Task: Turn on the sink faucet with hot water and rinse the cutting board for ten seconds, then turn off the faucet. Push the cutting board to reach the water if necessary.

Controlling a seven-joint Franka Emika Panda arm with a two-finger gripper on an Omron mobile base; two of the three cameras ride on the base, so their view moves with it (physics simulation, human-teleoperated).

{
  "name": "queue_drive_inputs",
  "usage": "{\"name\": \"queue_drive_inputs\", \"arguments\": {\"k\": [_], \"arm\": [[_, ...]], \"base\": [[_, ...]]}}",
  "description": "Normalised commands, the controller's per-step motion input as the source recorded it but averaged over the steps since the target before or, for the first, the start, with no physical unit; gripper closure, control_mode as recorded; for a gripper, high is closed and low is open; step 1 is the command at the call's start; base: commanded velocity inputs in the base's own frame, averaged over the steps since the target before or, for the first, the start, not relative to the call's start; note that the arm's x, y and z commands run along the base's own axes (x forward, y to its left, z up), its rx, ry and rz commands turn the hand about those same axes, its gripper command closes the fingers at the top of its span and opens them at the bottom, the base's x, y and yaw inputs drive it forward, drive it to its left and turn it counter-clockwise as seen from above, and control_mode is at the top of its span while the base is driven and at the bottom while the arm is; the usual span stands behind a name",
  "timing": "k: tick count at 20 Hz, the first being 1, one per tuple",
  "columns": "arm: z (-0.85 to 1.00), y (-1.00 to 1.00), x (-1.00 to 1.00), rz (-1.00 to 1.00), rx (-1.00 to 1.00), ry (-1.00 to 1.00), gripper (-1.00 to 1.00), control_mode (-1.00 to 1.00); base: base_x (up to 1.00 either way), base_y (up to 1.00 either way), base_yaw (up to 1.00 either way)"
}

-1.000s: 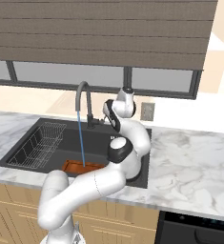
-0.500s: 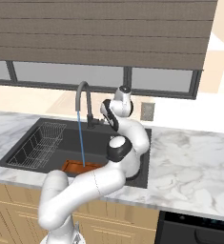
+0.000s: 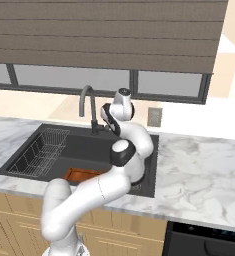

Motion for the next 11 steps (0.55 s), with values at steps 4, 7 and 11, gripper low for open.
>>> {"name": "queue_drive_inputs", "arguments": {"k": [4,7,11], "arm": [[-0.42,0.91,-0.04,0.00,-0.03,0.03,-1.00,-1.00],[-0.20,0.71,-0.04,0.00,-0.01,0.01,-1.00,-1.00],[0.00,-0.16,-0.07,-0.03,0.00,0.00,-1.00,-1.00]], "base": [[0.00,0.00,0.00],[0.00,0.00,0.00],[0.00,0.00,0.00]]}}
